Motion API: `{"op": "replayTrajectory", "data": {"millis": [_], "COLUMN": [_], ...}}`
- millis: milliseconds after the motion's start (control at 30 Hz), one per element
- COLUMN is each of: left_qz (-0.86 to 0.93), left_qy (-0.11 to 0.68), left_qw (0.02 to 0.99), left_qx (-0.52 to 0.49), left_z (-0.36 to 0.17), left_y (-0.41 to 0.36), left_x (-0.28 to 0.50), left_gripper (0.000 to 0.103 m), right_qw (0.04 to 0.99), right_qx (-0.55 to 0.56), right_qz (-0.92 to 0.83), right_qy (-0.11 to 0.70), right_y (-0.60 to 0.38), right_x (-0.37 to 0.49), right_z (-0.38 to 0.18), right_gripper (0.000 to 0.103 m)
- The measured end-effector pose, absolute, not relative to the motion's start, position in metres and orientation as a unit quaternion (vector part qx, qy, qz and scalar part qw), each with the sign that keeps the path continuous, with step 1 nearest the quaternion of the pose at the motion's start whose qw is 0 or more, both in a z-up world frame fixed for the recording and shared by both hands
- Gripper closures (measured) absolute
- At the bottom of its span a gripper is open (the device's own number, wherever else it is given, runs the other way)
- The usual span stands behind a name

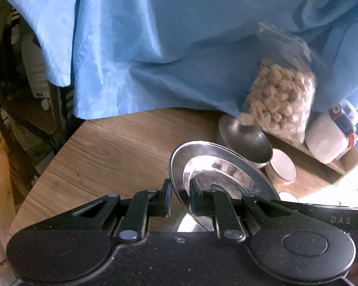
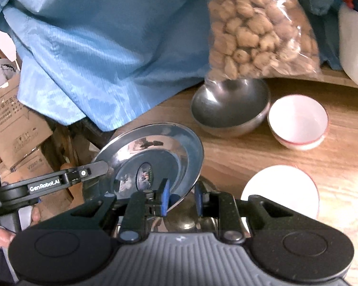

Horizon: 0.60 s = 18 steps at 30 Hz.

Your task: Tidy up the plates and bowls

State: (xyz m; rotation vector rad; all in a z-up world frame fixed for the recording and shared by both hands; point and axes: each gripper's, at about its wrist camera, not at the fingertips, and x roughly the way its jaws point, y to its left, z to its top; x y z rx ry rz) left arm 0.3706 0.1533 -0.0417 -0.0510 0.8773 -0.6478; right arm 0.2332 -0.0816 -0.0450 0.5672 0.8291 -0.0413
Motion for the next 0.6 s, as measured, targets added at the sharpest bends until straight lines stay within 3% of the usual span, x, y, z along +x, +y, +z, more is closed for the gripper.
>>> {"op": "replayTrajectory", "data": {"millis": [600], "left_qz": [-0.297], "left_qy": [0.447], "left_qw": [0.844], "left_qx": [0.006], "left_z": [-0.054], "left_y": [0.149], "left_x": [0.341], "left_gripper": [0.085], "right_qw": [0.869], "right_qx": [0.226], "right_qz": [0.019], "right_qy": [0.439], "right_y": [-0.075], "right_x": [0.211], "right_z": [-0.046], "right_gripper": [0.075]}}
